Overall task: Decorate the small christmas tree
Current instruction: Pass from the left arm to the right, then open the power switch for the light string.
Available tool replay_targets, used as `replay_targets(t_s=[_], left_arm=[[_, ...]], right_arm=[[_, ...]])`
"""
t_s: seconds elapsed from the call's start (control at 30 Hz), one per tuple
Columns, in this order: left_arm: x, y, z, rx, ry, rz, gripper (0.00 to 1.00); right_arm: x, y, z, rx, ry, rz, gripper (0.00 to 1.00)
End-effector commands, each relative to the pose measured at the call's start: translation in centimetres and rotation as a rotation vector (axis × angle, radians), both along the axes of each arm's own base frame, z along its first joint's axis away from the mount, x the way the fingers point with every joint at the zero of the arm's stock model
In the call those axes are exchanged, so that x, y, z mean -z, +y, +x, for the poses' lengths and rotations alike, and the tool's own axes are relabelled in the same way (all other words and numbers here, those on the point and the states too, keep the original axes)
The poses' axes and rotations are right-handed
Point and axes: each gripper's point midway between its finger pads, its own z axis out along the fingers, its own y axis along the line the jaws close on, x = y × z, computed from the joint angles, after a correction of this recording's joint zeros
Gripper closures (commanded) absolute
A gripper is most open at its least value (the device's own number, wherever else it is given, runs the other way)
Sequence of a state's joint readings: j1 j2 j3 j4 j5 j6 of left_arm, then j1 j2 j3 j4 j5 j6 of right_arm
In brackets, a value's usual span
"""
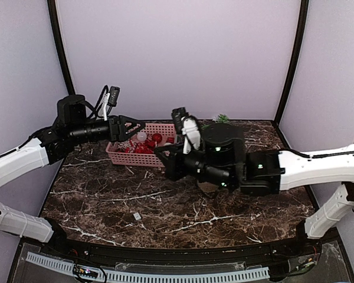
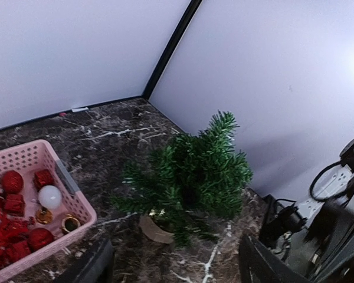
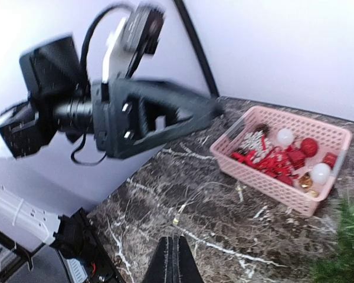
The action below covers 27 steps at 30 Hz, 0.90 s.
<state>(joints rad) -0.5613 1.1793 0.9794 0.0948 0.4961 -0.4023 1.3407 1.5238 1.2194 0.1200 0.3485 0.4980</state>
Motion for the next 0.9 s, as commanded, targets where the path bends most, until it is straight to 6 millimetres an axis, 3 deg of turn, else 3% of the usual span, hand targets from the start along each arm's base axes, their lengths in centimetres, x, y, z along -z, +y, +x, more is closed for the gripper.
replay_targets(t_s=[0.0,0.13,0.23,0.4,0.53,0.67,0.83,0.87], left_arm=[[-1.8,2.2,-0.5,-0.09,-0.097,0.051,0.2],[1.7,3.8,-1.8,-0.136,0.003,0.083,0.18],[4.7,4.6,-2.6,-0.166,0.097,0.083,0.16],[12.6,4.8,-5.3,-0.145,0.327,0.121,0.16],[17.6,4.3,-7.9,-0.107,0.419,0.244,0.16],[21.2,3.7,-9.9,-0.084,0.446,0.406,0.16],[24.9,3.5,-10.5,-0.089,0.411,0.562,0.17],[24.9,3.1,-10.3,-0.085,0.396,0.546,0.18]], right_arm=[[-4.0,-8.0,3.3,0.309,-0.129,-0.004,1.0],[-4.8,-12.0,4.1,0.431,-0.166,-0.003,1.0],[-4.7,-13.4,4.4,0.483,-0.173,-0.005,1.0],[-4.4,-14.0,4.5,0.499,-0.176,0.0,1.0],[-4.5,-14.1,4.5,0.502,-0.178,0.009,1.0],[-5.0,-14.5,4.4,0.505,-0.183,0.039,1.0],[-5.5,-15.1,4.2,0.504,-0.175,0.088,1.0],[-5.6,-15.2,4.1,0.504,-0.175,0.095,1.0]])
